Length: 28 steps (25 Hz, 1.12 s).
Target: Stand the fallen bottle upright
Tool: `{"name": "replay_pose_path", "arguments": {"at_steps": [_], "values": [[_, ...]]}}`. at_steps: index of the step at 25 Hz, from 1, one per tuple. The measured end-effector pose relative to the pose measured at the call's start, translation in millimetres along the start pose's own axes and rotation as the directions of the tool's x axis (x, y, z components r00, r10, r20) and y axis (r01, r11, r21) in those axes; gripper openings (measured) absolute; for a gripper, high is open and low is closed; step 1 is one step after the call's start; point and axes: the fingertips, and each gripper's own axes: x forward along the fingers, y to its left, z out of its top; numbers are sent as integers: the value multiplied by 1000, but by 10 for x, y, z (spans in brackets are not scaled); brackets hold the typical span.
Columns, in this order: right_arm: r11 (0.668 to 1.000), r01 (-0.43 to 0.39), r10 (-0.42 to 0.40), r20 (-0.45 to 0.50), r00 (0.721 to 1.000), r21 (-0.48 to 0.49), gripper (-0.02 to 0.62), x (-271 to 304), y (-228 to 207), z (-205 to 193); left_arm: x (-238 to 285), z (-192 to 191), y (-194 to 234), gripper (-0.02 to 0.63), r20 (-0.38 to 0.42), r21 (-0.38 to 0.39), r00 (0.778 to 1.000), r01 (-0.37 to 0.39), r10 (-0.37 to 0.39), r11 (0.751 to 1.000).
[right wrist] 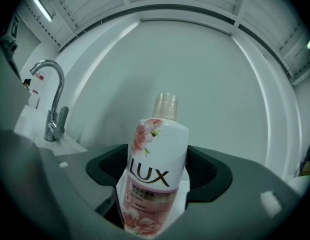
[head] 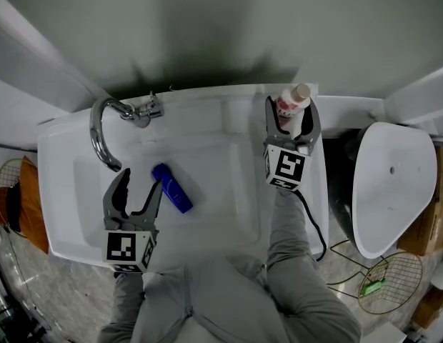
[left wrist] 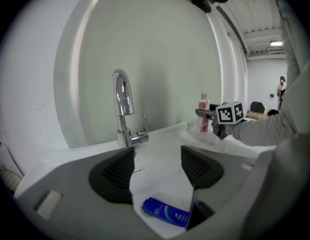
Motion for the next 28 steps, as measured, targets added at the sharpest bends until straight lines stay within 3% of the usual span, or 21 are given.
{"name": "replay_pose_path", "arguments": {"at_steps": [13,16,20,22,24,28], "values": [[1000,4,-1,94,996,-30,341,-444,-54,624,-189,29,63,341,60,-49,998,-28,31,998],[998,-57,58,107,993,-17,341,-669,131,799,-288,5,117,341,81,-77,995,-43,49,996],[976,-218,219,66,973,-25,341,-921,724,915,-447,-23,213,341,115,-107,990,-67,79,992],[948,-317,317,10,948,-4,341,-1020,1099,798,-536,-40,258,341,135,-123,986,-81,98,989],[908,-419,420,-71,905,30,341,-1095,1506,584,-641,-87,315,341,150,-148,981,-101,124,984],[806,-581,590,-234,773,112,341,-1239,2245,188,-874,-185,424,341,169,-193,968,-151,184,970]]}}
